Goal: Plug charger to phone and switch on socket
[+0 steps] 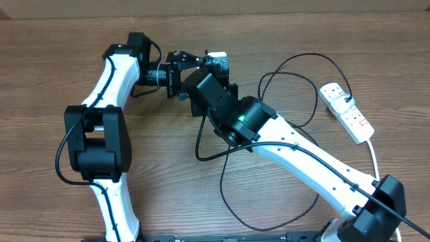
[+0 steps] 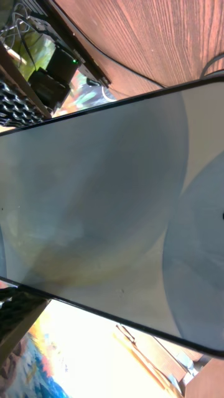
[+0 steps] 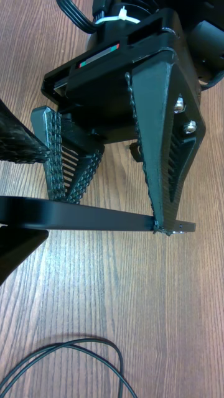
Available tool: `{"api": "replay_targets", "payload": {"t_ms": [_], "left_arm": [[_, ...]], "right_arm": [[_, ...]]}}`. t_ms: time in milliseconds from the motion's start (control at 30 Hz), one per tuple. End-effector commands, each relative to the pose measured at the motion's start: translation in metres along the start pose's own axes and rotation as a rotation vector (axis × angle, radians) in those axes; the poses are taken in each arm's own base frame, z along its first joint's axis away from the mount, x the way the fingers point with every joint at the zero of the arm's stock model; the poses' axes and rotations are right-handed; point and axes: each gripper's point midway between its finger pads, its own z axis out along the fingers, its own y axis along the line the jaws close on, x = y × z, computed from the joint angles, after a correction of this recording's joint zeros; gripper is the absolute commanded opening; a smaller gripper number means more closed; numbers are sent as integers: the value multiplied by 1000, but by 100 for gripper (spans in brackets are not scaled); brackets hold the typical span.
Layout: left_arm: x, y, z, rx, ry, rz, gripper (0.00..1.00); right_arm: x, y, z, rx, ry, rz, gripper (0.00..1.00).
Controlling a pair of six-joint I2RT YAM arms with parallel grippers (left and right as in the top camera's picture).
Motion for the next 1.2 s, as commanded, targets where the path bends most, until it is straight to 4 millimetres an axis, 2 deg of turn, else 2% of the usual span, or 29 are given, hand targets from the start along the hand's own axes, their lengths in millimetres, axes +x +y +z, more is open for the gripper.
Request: {"api": "replay_targets", "payload": {"t_ms": [0,767,1167], "left_arm": [[7,-17,-4,48,25,50,63],[7,-17,-4,49,25,49,63],[7,-17,-4,49,25,49,63]], "right_arm": [[-11,4,-5,-13,-26,16,33],[-16,-4,-4,33,-56,16,32],[-14,-3,-2,33,-50,13,27]]}}
